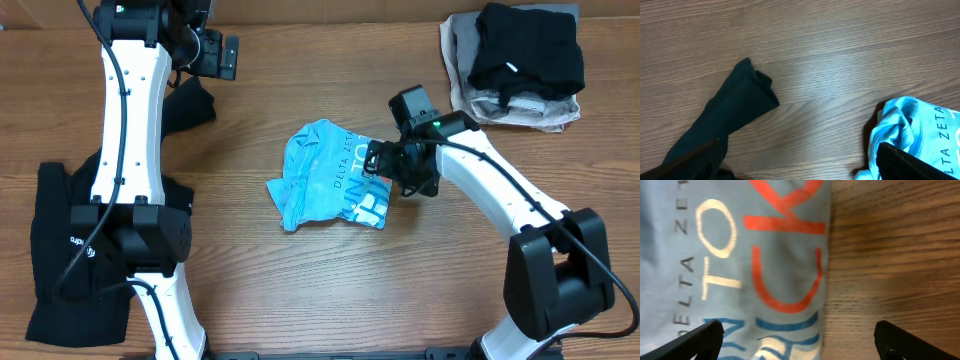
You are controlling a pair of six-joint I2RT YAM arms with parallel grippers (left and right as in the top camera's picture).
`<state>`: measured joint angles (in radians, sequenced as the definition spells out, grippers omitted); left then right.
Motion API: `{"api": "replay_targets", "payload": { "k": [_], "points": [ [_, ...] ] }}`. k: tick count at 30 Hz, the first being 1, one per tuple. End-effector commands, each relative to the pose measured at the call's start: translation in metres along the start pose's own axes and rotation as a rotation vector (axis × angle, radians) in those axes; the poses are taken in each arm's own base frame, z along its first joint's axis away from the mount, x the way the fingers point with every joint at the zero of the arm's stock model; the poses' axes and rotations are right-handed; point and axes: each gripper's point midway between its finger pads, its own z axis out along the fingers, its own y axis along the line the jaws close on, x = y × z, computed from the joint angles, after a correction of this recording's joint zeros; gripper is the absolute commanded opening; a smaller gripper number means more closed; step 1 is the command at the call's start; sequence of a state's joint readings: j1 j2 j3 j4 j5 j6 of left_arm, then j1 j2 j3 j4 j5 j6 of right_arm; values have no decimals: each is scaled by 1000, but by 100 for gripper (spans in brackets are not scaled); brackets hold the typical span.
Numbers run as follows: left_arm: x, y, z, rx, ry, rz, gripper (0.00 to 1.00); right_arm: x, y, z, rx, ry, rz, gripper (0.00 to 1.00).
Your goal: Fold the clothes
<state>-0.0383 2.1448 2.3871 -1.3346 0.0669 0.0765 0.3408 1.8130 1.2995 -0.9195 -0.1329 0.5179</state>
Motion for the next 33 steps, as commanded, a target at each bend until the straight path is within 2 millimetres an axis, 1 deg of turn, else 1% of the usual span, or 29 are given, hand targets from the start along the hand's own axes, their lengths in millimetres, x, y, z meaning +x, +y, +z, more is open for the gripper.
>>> {"api": "replay_targets", "payload": {
  "k": [1, 8, 13, 15, 16, 17, 19, 21, 24, 25, 29, 30, 33],
  "points": [
    [-6, 0, -7, 7, -28, -23, 100, -2, -2, -1, -39, -14, -51, 100],
    [-6, 0, -7, 7, -27, -23, 100, -6, -8, 15, -55, -48, -60, 100],
    [-6, 0, -7, 7, -27, -23, 100, -7, -1, 28, -112, -67, -115, 100],
    [-6, 1, -7, 6, -27, -23, 100, -6, -3, 34, -112, -68, -115, 96],
    [-6, 1, -7, 4, -28, -23, 100, -5, -4, 35, -112, -67, -115, 92],
    [-6, 1, -7, 4, -28, -23, 100, -4, -5, 37, -110, -64, -114, 86],
    [-6, 1, -7, 4, -28, -24, 100, -3, -5, 38, -114, -64, -127, 78],
    [-6, 1, -7, 4, -30, -27, 100, -3, -2, 38, -127, -63, -152, 66],
    [-6, 1, -7, 4, -30, -27, 100, -5, -1, 38, -132, -71, -159, 43],
    [-6, 1, -7, 5, -30, -27, 100, -5, -1, 38, -134, -74, -160, 32],
    [-6, 1, -7, 4, -30, -34, 100, -5, 0, 38, -137, -73, -160, 5],
    [-6, 1, -7, 4, -30, -34, 100, -5, 0, 38, -136, -71, -159, 4],
    [-6, 1, -7, 4, -30, -34, 100, -6, -4, 37, -132, -68, -148, 4]
  ]
}}
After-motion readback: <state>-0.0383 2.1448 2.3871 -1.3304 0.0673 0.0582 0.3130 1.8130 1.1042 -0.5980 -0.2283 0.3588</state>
